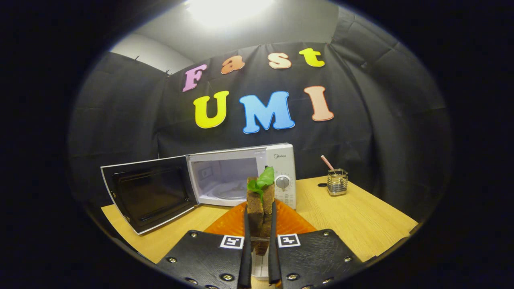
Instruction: Open the microwave, put the food inside, and close the microwave door.
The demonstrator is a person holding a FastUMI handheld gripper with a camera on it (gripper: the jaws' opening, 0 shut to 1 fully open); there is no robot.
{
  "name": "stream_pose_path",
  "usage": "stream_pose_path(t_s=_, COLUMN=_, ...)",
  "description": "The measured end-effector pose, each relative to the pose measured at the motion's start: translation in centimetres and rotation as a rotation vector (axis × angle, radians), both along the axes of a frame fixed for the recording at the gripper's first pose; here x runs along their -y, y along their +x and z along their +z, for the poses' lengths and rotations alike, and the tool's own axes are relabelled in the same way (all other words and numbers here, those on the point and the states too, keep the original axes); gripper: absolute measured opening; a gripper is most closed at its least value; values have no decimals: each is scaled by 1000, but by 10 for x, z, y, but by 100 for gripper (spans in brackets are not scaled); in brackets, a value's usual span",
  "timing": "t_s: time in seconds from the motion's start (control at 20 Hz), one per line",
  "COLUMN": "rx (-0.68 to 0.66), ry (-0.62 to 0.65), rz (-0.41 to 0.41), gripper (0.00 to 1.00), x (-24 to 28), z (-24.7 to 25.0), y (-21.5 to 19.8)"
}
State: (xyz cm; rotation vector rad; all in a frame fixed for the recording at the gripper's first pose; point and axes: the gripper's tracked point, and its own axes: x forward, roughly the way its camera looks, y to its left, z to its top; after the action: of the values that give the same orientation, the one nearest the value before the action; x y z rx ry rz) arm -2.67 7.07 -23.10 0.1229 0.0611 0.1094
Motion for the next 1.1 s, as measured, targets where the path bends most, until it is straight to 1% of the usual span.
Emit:
stream_pose_path(t_s=0.25, rx=14, ry=-2, rz=50, gripper=16, x=-33, z=13, y=24)
stream_pose_path(t_s=0.35, rx=15, ry=19, rz=77, gripper=16, x=-49, z=17, y=36)
stream_pose_path(t_s=0.6, rx=11, ry=139, rz=149, gripper=16, x=-89, z=24, y=70)
stream_pose_path(t_s=0.7, rx=4, ry=182, rz=160, gripper=16, x=-101, z=24, y=83)
stream_pose_path(t_s=0.8, rx=-4, ry=246, rz=158, gripper=16, x=-107, z=23, y=96)
stream_pose_path(t_s=0.9, rx=-27, ry=345, rz=147, gripper=16, x=-111, z=20, y=111)
stream_pose_path(t_s=1.1, rx=-55, ry=531, rz=77, gripper=16, x=-105, z=10, y=141)
